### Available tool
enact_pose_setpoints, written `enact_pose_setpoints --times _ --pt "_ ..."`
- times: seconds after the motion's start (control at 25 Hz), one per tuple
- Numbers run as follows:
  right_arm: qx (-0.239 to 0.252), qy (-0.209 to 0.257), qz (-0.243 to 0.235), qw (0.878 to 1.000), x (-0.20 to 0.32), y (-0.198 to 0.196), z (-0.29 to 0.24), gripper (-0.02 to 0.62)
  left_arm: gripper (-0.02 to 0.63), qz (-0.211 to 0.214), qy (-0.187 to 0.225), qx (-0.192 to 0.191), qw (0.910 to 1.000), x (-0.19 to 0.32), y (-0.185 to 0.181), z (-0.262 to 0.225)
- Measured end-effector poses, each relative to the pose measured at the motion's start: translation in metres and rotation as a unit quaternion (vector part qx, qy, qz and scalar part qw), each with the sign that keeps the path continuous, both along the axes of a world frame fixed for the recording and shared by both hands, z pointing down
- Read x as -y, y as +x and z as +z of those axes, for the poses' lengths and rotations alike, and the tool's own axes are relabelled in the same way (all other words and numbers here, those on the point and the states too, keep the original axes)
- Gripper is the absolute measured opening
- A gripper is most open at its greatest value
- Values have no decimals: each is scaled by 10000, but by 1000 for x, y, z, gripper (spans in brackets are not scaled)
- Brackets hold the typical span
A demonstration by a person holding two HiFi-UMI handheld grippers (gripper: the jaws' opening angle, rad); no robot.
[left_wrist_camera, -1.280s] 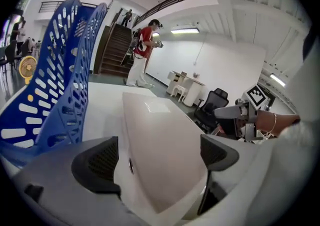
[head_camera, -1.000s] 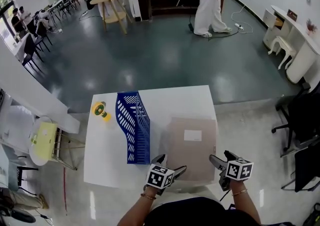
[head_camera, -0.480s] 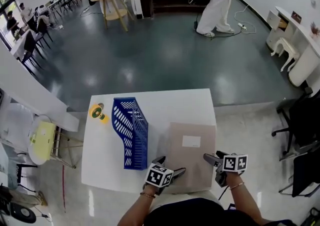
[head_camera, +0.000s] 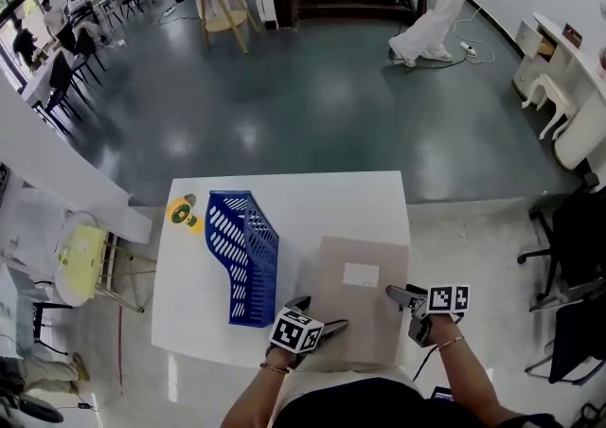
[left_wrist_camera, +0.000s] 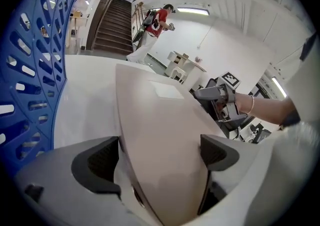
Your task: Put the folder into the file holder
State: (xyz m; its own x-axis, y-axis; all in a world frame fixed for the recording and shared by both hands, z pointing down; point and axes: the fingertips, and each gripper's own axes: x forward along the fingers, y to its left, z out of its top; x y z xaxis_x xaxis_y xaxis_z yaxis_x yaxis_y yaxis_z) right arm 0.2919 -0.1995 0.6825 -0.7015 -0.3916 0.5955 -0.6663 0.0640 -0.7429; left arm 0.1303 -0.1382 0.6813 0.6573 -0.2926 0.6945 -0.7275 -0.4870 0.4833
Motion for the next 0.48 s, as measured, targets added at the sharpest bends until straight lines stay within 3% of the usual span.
enact_pose_setpoints --times 0.28,0.48 --pt "414 -23 -228 9989 19 -6 0 408 505 -99 -127 -155 9997 14 2 2" --pt "551 287 -312 9976 28 -11 -4 407 505 -207 -108 -130 9996 24 1 1"
